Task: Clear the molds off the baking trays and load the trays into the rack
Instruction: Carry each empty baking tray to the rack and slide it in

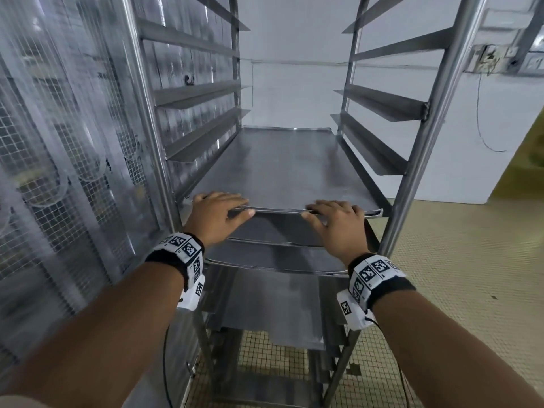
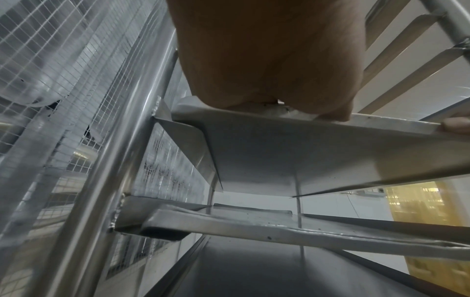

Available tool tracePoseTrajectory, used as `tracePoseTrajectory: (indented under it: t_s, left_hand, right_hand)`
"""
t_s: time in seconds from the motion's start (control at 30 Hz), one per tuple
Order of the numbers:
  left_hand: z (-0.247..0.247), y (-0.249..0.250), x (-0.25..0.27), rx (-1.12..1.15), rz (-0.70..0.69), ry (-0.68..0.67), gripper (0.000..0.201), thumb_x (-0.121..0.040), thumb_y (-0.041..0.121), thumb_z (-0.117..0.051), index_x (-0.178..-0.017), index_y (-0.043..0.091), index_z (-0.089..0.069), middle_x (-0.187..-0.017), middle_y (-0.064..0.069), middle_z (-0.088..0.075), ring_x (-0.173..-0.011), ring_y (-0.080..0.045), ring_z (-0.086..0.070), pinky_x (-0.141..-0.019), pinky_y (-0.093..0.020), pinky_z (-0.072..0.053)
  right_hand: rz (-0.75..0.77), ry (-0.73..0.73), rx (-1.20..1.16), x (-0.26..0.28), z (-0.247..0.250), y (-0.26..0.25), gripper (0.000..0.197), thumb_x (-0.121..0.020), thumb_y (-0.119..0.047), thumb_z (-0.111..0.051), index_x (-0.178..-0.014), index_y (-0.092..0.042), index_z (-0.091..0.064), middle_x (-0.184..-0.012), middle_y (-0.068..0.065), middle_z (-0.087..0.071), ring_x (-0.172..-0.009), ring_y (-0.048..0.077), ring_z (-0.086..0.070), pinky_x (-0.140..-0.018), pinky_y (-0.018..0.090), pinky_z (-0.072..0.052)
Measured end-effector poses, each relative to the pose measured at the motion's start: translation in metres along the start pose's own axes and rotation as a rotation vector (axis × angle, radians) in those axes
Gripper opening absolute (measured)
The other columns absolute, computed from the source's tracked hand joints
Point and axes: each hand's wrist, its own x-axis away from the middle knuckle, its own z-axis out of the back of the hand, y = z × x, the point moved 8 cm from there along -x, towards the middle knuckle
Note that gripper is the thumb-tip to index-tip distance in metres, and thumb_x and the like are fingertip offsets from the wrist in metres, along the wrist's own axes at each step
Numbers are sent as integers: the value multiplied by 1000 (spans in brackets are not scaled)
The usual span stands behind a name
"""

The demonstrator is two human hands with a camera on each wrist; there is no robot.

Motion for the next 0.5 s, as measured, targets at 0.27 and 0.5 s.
tracePoseTrajectory:
  t_s: [0.27,0.5]
  left_hand:
    - [-9,-5,-18,17,3,22,73,-82,83,-27,-127,42,-66,-139,16,-60,-133,-10,-50,-102,-31,-17]
    - [-12,-7,-25,5,-2,-1,69,-85,82,-29,-129,42,-64,-141,16,-58,-134,-10,-46,-100,-30,-15]
  right_hand:
    - [-1,26,-9,-17,-9,8,47,-91,-69,-42,-113,-39,-72,-127,-11,-68,-122,21,-57,-104,46,-32]
    - [-24,17,0,-22,-12,10,40,-93,-65,-51,-114,-39,-73,-128,-12,-68,-122,20,-56,-103,43,-29]
